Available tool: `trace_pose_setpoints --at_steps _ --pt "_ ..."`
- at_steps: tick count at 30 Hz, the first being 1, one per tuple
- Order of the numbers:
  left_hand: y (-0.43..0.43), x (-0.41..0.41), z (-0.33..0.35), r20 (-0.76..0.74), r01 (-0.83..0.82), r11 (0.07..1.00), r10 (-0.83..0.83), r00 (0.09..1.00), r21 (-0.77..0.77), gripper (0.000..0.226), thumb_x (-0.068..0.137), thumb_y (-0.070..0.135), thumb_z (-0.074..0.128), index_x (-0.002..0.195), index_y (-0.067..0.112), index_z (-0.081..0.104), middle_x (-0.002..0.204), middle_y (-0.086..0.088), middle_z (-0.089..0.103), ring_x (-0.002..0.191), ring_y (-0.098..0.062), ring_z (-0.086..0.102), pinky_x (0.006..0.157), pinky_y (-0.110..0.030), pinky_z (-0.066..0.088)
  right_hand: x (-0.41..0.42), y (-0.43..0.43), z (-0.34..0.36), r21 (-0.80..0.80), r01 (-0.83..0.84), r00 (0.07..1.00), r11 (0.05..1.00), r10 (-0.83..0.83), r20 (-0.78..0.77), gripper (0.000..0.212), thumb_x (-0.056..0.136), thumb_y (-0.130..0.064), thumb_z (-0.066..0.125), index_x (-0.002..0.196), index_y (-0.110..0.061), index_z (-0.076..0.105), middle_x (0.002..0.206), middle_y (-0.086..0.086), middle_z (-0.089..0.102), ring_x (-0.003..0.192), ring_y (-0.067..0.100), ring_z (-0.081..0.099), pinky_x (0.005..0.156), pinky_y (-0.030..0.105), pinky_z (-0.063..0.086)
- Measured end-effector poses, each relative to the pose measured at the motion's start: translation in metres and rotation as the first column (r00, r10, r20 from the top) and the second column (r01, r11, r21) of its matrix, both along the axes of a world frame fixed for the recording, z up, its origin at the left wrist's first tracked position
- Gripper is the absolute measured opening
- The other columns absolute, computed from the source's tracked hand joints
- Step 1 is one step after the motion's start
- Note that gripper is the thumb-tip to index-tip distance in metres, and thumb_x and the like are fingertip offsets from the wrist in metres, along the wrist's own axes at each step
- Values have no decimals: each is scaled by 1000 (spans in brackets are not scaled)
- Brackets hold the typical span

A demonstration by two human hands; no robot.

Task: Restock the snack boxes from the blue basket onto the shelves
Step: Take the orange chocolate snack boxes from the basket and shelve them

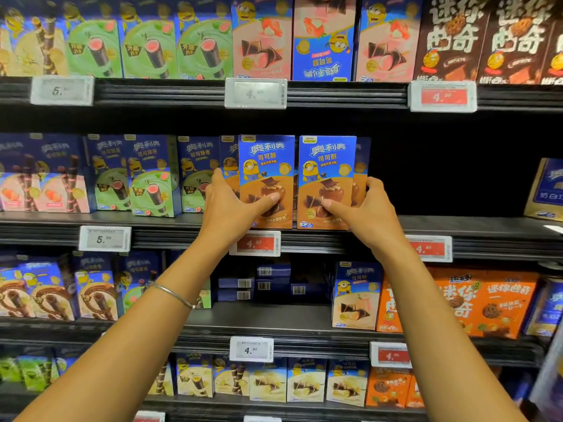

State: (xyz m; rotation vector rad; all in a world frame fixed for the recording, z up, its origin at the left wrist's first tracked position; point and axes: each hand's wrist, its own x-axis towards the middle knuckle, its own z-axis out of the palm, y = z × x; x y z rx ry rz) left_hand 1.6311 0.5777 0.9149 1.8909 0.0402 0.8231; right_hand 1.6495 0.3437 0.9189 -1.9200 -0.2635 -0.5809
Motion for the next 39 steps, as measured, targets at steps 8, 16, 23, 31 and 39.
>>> trace_pose_setpoints --at_steps 8,16,23,31,39 --pt "1 5 -1 -17 -66 997 67 998 32 103 68 59 94 147 19 41 141 -3 54 139 -32 50 115 -57 46 -3 3 1 -41 63 998 997 -63 5 79 78 -48 84 138 -20 40 131 1 61 117 20 63 98 48 55" --pt "4 9 -1 -44 -126 988 130 991 87 129 66 66 90 163 12 25 130 3 28 117 -14 39 98 -32 38 -1 8 -1 -83 120 993 989 -120 7 82 78 -54 81 139 -21 38 134 2 59 118 22 62 96 47 55" --pt "-1 7 0 -63 -142 987 146 987 71 132 69 63 90 166 11 17 154 -13 34 140 -29 44 103 -37 42 -1 9 -2 -74 92 995 993 -94 -15 83 79 -55 80 142 -21 36 137 3 56 122 23 60 99 50 53" --pt "-7 2 -3 -37 -118 993 118 992 -4 137 71 57 93 168 13 6 160 -12 23 149 -28 33 118 -39 34 -4 3 -1 66 -60 997 996 63 -49 70 79 -43 84 130 -22 42 130 1 61 122 20 59 98 41 53" --pt "-20 -28 -6 165 -100 986 121 979 -131 100 95 44 77 168 14 15 167 -9 22 154 -21 31 123 -36 35 -33 -14 -13 177 -142 986 974 124 109 62 90 -36 75 142 -22 44 110 -32 47 93 -29 51 73 -2 41"
